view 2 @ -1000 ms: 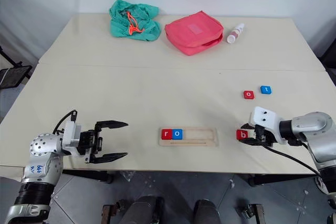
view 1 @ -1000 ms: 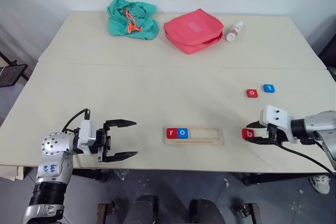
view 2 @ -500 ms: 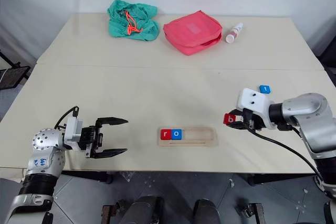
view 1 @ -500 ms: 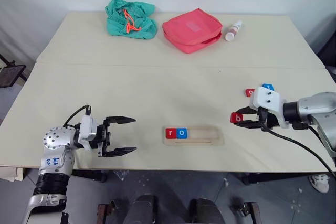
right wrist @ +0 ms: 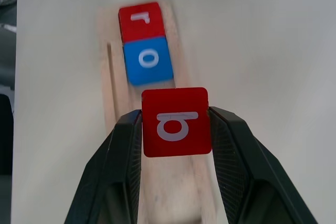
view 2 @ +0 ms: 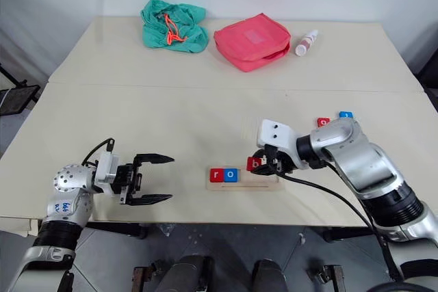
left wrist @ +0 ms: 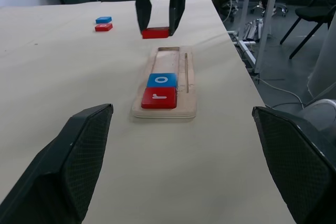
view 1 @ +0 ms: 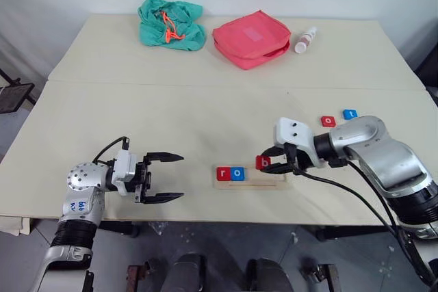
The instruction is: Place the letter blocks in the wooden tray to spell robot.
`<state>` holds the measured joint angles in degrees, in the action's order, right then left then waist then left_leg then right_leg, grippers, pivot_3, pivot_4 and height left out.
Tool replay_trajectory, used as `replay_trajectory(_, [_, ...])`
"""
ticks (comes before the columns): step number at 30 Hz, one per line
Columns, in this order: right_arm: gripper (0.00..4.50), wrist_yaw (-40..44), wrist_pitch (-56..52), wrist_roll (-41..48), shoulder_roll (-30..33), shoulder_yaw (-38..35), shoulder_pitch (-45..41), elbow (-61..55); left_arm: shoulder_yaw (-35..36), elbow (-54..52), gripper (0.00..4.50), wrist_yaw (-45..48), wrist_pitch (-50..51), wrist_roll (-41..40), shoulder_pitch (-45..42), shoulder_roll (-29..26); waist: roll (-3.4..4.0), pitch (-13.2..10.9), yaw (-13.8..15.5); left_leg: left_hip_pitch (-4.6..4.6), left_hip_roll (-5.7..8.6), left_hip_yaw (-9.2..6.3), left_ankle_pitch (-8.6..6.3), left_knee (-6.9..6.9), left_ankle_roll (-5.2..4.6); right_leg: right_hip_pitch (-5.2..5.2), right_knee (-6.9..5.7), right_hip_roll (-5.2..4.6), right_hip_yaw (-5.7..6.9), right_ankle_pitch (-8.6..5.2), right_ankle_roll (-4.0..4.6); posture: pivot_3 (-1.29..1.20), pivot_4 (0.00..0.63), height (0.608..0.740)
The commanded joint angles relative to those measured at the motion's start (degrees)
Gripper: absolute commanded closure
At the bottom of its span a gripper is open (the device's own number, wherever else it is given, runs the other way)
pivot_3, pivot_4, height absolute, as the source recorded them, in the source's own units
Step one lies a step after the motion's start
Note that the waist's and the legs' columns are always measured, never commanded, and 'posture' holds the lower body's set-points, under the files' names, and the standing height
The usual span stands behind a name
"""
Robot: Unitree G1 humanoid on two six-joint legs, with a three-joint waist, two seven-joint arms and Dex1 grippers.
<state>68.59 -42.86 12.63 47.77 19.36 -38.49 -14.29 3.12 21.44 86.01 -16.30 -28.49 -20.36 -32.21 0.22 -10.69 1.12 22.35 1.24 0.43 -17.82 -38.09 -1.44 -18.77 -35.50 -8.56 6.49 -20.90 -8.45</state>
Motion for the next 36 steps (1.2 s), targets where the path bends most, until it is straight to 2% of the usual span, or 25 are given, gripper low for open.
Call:
replay_trajectory(1, [3.04, -0.90, -1.44, -0.59, -1.10, 1.43, -0.83, -1.56, -0.48, 0.46, 0.00, 4.28, -1.27, -0.51, -0.82, 0.23, 0.00, 0.00, -0.02, 0.00, 0.00, 0.00, 0.00, 0.00, 0.00, 0.00, 0.00, 0.00, 0.00, 0.00, 0.00, 0.00, 0.150, 0.740])
replay_trajectory(18, [3.04, -1.63, -2.49, -1.61, -3.50, 4.84, -2.57, -1.54, -0.82, 0.66, 0.00, 2.84, -2.70, -0.58, -0.57, 0.51, 0.00, 0.00, -0.53, 0.01, 0.00, 0.00, 0.00, 0.01, 0.00, -0.07, -0.08, 0.00, 0.01, 0.00, 0.00, 0.00, 0.150, 0.740])
replay_trajectory(26, [0.28, -2.10, -3.57, -1.37, -3.87, 4.60, -2.42, -2.21, -0.78, 0.99, 0.00, 2.32, -3.10, -0.44, -0.75, 0.73, 0.00, 0.00, -1.20, 0.01, 0.00, -0.02, 0.00, 0.02, 0.00, -0.07, -0.10, 0.00, 0.02, 0.00, 0.00, 0.00, 0.150, 0.740])
replay_trajectory(27, [0.06, -2.22, -3.97, -1.18, -3.62, 4.22, -2.24, -2.60, -0.76, 1.02, 0.00, 2.28, -3.14, -0.42, -0.77, 0.75, 0.00, 0.00, -1.24, 0.01, 0.00, -0.02, 0.00, 0.02, 0.00, -0.07, -0.10, 0.00, 0.02, 0.00, 0.00, 0.00, 0.150, 0.740])
replay_trajectory(33, [0.06, -1.92, -5.97, 1.67, -0.21, -0.01, 0.83, -6.44, -0.67, 1.33, 0.00, 2.09, -3.37, -0.35, -0.87, 0.82, 0.00, 0.00, -1.12, 0.01, 0.01, -0.05, 0.00, 0.03, 0.00, -0.09, -0.12, -0.01, 0.02, 0.00, 0.00, 0.00, 0.150, 0.740])
replay_trajectory(36, [0.06, -1.84, -4.63, 2.83, 2.58, -3.32, 5.03, -7.76, -0.73, 2.17, 0.00, 1.94, -3.78, -0.05, -1.22, 1.05, -0.01, 0.00, -0.95, 0.03, 0.03, -0.07, 0.00, 0.02, 0.00, -0.08, -0.11, -0.02, 0.02, 0.00, 0.00, 0.00, 0.150, 0.740])
